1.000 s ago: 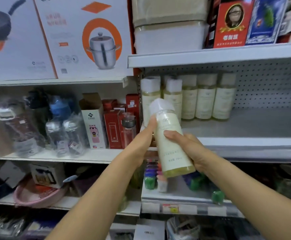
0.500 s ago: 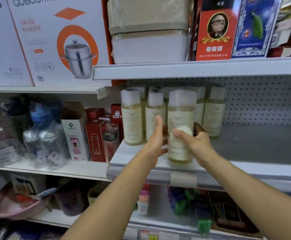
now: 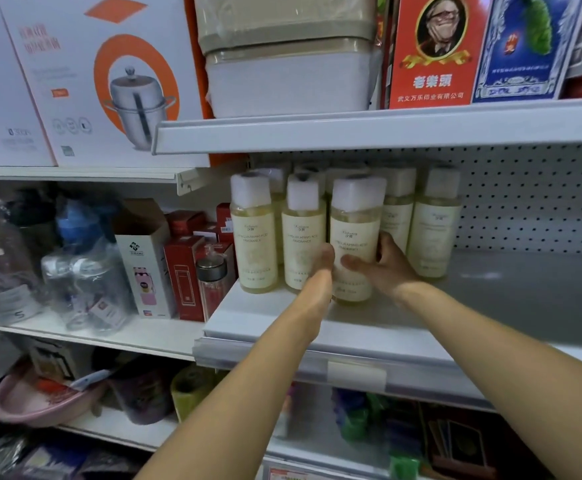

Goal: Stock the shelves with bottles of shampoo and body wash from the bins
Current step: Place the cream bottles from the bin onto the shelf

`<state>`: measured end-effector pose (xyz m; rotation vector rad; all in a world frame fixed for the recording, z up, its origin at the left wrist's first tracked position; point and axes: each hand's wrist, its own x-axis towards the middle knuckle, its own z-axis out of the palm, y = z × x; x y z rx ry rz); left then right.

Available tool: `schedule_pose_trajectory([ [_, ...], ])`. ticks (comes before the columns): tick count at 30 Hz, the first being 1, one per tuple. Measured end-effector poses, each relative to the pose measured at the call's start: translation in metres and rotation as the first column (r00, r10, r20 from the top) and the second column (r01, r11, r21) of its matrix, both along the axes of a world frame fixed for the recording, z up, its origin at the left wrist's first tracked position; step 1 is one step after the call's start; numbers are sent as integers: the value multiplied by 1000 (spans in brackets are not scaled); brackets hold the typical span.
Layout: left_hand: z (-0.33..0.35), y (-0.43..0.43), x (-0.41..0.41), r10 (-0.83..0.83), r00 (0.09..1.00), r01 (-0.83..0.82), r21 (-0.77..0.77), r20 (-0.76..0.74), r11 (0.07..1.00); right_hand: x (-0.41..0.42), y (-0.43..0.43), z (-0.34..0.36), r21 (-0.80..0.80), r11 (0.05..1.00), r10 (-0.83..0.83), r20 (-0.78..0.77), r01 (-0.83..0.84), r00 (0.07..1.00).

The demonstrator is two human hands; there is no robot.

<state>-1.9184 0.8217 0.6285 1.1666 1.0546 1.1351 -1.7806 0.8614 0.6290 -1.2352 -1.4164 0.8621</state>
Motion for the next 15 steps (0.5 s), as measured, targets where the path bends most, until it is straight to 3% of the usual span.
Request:
schedule_pose_trajectory([
  [11,1,7,9,69,997,-67,-53,44,996,7,16,2,-10,997,72,36,-71,997],
  [15,-3,3,3,107,989,-96,-115,102,989,5,13,-6,-18,1000,-18,52,19,998],
])
